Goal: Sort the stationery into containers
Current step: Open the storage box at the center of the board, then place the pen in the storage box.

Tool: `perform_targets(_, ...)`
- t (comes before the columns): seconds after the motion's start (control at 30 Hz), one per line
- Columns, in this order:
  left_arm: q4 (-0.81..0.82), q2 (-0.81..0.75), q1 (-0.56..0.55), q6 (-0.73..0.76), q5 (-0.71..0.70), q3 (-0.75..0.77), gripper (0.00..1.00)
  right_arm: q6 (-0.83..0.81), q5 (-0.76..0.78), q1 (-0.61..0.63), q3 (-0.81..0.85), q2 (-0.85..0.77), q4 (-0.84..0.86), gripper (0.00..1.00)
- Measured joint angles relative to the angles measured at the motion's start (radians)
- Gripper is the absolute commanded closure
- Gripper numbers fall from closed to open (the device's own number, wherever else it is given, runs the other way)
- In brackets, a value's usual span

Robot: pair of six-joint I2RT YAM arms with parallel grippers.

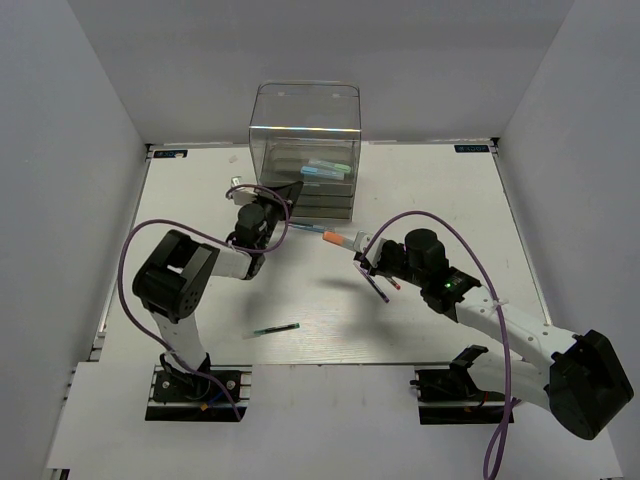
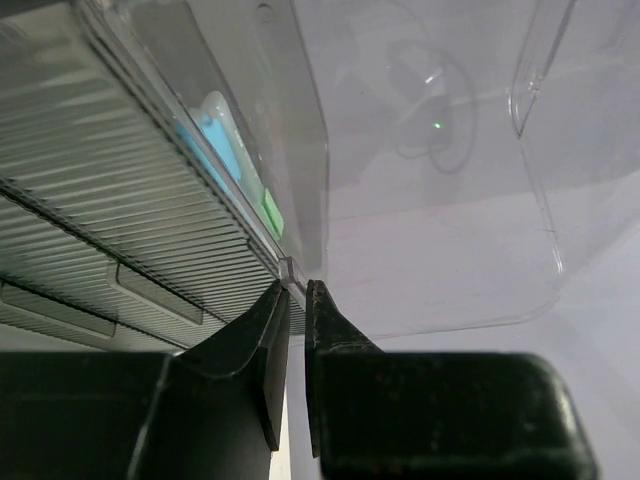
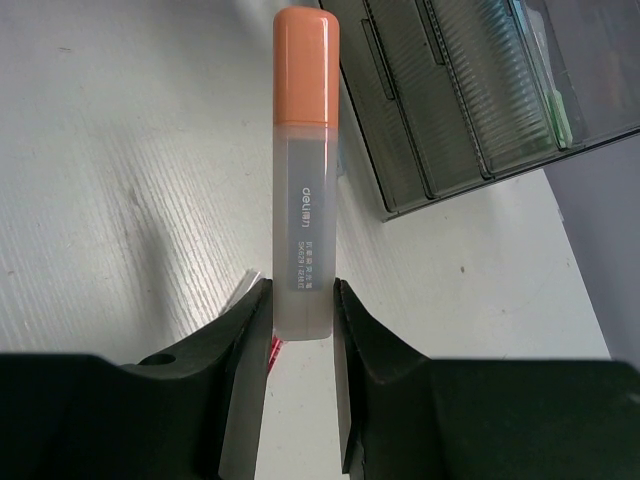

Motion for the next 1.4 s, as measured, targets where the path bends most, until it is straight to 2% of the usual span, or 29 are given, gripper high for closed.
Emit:
perform_targets(0.23,-0.026,-0.036,-0.003,0.007,0.002,-0.010,1.00,-0.010,0.029,0.000,0.000,0.017,0.024,1.00)
perform_targets(0.53,-0.066,-0.124,-0.013,0.026,0.006,-0.035,1.00,-0.086,0.126,0.000,0.000,0.131,0.122,1.00)
perform_targets(0.9,-0.069,-0.215,-0.029,0.046,0.008,-0.045,1.00,-0.222,0.241,0.001,0.012,0.312,0.374,1.00)
perform_targets(1.4,-0.072,-0.261,-0.039,0.049,0.007,-0.065,1.00,-0.410,0.338,0.021,0.137,0.554,0.740,1.00)
